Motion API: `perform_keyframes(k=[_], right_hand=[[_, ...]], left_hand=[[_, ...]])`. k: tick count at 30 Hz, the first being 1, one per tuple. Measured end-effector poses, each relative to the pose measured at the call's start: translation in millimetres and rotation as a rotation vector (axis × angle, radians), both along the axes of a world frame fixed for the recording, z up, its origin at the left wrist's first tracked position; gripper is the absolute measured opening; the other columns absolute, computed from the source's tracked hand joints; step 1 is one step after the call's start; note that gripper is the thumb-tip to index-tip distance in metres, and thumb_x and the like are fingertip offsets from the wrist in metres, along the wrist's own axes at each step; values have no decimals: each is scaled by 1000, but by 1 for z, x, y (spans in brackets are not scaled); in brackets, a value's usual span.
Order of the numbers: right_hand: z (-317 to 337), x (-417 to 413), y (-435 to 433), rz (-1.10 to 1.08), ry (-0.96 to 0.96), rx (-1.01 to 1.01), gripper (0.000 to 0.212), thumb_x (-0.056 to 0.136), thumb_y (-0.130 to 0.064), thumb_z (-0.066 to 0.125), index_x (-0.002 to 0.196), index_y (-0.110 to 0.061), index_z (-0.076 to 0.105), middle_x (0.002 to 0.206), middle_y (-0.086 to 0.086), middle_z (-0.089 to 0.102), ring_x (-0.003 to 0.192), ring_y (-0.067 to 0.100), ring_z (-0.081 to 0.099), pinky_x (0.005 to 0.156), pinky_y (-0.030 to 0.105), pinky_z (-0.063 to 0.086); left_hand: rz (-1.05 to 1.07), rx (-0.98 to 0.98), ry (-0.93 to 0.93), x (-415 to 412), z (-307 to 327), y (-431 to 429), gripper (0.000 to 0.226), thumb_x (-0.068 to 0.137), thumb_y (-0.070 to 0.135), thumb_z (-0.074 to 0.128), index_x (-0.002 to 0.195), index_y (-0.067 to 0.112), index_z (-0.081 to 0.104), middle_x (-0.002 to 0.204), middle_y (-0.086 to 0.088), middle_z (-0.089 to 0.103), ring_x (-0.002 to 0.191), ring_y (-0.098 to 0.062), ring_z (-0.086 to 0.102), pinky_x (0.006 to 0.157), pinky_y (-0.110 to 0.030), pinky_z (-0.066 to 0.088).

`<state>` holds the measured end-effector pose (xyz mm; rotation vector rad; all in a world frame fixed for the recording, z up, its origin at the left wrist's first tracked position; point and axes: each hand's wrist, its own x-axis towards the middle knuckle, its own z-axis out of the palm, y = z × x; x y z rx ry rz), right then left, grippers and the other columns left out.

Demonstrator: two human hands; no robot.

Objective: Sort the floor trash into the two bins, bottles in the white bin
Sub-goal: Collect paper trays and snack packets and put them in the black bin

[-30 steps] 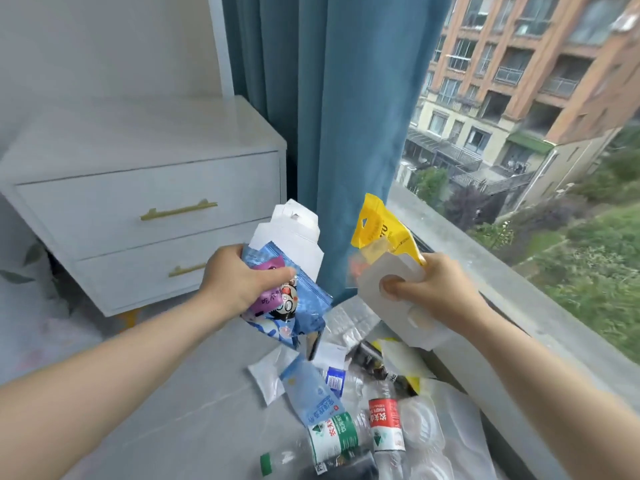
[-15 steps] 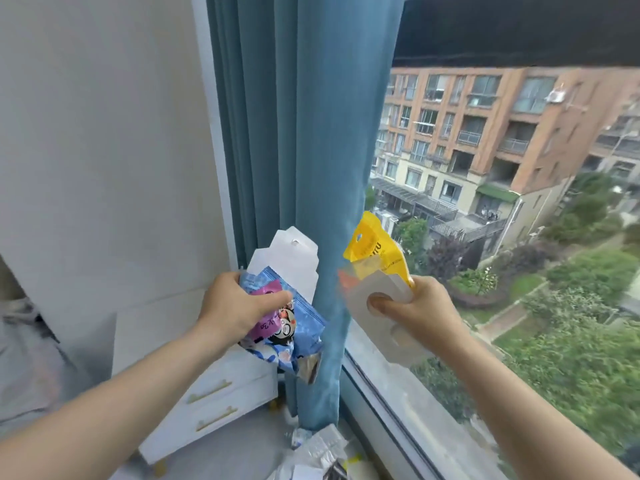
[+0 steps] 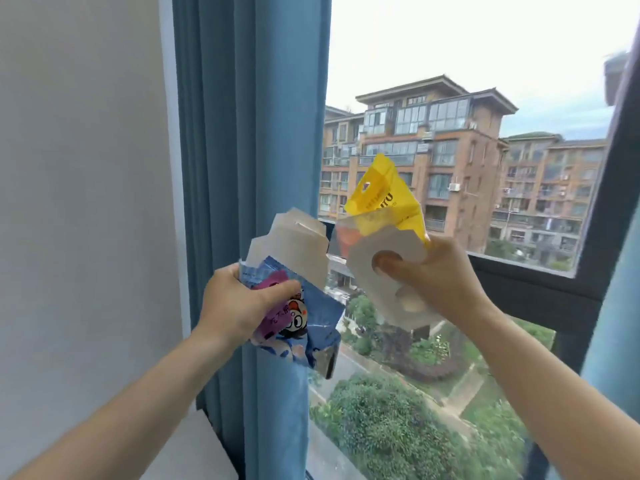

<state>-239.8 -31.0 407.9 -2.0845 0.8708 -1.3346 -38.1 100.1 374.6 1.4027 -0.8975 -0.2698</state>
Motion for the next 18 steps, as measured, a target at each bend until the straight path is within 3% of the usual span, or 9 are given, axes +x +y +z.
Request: perform_keyframes(k=[4, 8, 11, 14, 16, 18], right_hand=[[23, -34, 46, -167, -117, -36, 23, 72, -22, 82, 58, -20, 64, 51, -12, 62, 47, 1, 53, 49, 19, 42], [42, -70, 100, -382, -121, -103, 26, 73, -29, 81, 58, -22, 60, 51, -15, 58, 46, -7, 54, 43, 10, 37], [58, -105, 137, -498, -156, -100, 21, 75, -28, 78, 64, -18, 64, 54, -10, 63, 49, -1, 55, 49, 17, 42], [73, -141, 174, -593, -244, -95, 16, 74, -24, 79, 67, -19, 65, 56, -15, 66, 53, -1, 60, 53, 19, 49], [81, -165, 196, -655, -277, -117, 16, 73, -23, 81, 72, -14, 67, 66, -5, 70, 65, 14, 65, 63, 31, 52], [87, -189, 218, -707, -292, -130, 16, 72, -23, 82, 73, -14, 68, 66, -5, 69, 65, 16, 64, 64, 33, 52]], left_hand=[[-166, -80, -33, -18, 29, 14, 31, 48, 27, 87, 72, 14, 72, 69, -4, 74, 67, -26, 73, 55, -49, 59], [-375, -136, -2, -48, 44, 22, 17, 64, 11, 86, 68, 12, 69, 59, -3, 69, 54, -19, 67, 43, -31, 55], [-535, -163, 44, -77, 60, 23, 14, 66, 11, 85, 65, 13, 71, 59, -8, 67, 51, -21, 64, 49, -37, 58], [-679, -225, 93, -115, 77, 30, 20, 66, 9, 84, 57, 15, 68, 51, -3, 64, 45, -17, 60, 45, -28, 54], [-759, -268, 121, -144, 85, 36, 23, 65, 8, 84, 55, 17, 65, 49, 2, 63, 44, -13, 60, 42, -21, 51], [-842, -279, 137, -172, 91, 45, 23, 64, 9, 84, 61, 16, 63, 49, 6, 65, 44, -7, 63, 40, -16, 48]])
